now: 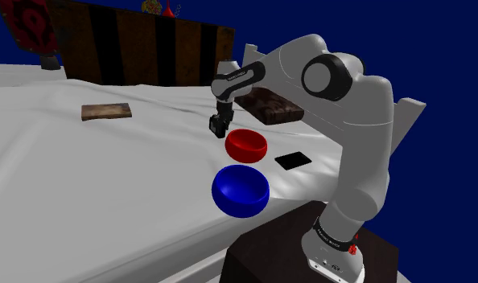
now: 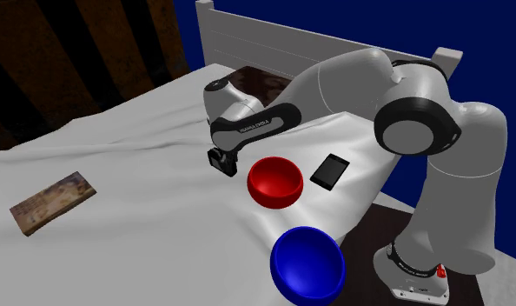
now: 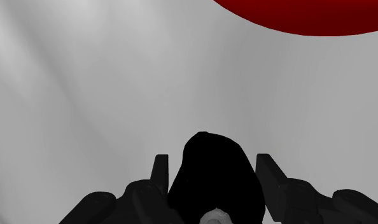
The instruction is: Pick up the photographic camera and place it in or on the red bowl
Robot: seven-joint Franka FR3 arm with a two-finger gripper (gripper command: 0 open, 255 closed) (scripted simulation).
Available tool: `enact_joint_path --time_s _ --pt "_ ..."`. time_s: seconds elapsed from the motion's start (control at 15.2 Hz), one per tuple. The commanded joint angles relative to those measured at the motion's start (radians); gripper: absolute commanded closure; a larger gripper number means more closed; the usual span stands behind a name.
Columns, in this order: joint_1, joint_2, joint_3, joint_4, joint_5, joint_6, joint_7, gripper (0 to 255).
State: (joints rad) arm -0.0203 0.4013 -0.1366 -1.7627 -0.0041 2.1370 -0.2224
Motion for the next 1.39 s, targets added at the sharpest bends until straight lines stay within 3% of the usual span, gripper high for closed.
enact_joint_path --time_s 0.0,1.32 --pt "0.000 0.001 0.000 0.000 0.000 0.000 0.000 255" --pt "0.003 -0.086 -0.005 0.136 -0.010 -0.222 -0.003 255"
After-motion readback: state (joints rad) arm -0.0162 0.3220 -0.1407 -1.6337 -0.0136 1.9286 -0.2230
